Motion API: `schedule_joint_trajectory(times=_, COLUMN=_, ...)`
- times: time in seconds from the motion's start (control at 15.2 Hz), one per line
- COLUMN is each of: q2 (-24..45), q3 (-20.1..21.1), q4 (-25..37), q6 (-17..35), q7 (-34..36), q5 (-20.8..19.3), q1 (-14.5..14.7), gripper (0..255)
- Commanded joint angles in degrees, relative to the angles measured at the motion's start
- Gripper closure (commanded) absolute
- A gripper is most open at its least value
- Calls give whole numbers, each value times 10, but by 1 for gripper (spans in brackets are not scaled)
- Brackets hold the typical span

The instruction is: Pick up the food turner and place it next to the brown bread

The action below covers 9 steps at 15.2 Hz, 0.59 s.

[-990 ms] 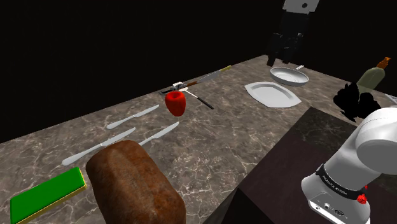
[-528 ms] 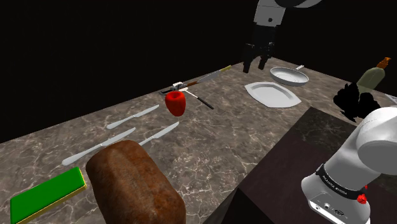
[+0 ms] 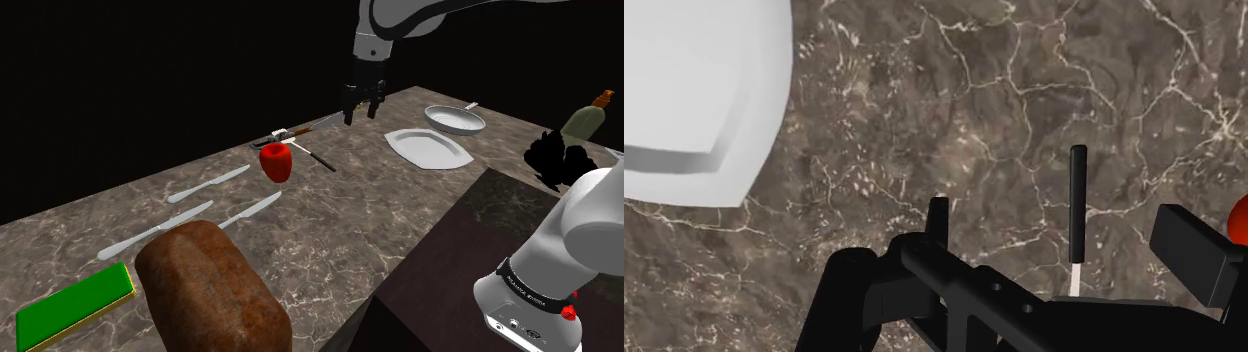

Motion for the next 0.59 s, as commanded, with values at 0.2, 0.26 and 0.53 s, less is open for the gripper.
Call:
schedule_joint_trajectory(times=0.2, q2=110, q3=9, q4=87, q6=20, q7=4, q5=-10, q1=9, gripper=0)
schedule_joint_trajectory(times=0.26, q2=132, q3=11, q4=106, q6=22, q7=5, q5=-12, q1=11, gripper=0)
schedule_joint_trajectory(times=0.53, q2=223, q3=16, q4=192, q6=23, q7=10, q5=-23, q1=22, gripper=0)
